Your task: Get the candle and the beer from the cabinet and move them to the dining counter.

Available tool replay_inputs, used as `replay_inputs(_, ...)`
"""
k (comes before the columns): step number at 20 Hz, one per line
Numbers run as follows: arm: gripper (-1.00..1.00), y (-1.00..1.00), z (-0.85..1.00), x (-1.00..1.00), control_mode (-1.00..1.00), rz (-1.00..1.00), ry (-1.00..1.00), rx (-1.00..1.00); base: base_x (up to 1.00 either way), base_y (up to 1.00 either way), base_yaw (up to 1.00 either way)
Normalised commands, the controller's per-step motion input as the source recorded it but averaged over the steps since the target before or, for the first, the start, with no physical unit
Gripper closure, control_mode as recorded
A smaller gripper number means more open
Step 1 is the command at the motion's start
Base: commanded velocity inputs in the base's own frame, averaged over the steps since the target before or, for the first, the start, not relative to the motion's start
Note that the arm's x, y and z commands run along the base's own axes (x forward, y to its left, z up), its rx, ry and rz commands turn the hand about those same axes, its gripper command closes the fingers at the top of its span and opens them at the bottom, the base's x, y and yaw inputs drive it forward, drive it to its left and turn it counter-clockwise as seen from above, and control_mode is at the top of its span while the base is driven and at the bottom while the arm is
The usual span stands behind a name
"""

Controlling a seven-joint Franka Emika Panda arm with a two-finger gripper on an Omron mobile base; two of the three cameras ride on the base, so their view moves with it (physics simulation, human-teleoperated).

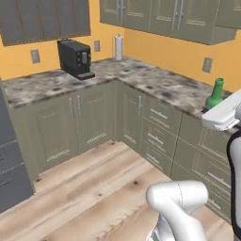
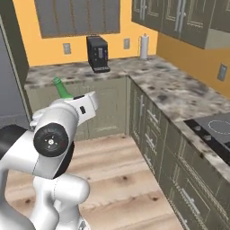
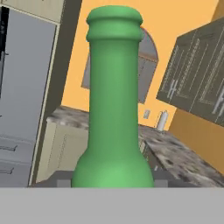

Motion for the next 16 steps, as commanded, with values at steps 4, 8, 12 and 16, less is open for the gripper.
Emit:
replay_inputs(4,1.0,0.0,0.0,0.0,1.0,0.0,0.0,0.0,-0.24,0.0,0.58)
replay_inputs(8,1.0,0.0,0.0,0.0,1.0,0.0,0.0,0.0,-0.21,0.0,0.6)
replay_inputs(12,1.0,0.0,0.0,0.0,1.0,0.0,0.0,0.0,-0.17,0.09,0.6)
replay_inputs(16,1.0,0.0,0.0,0.0,1.0,0.0,0.0,0.0,-0.1,0.08,0.59)
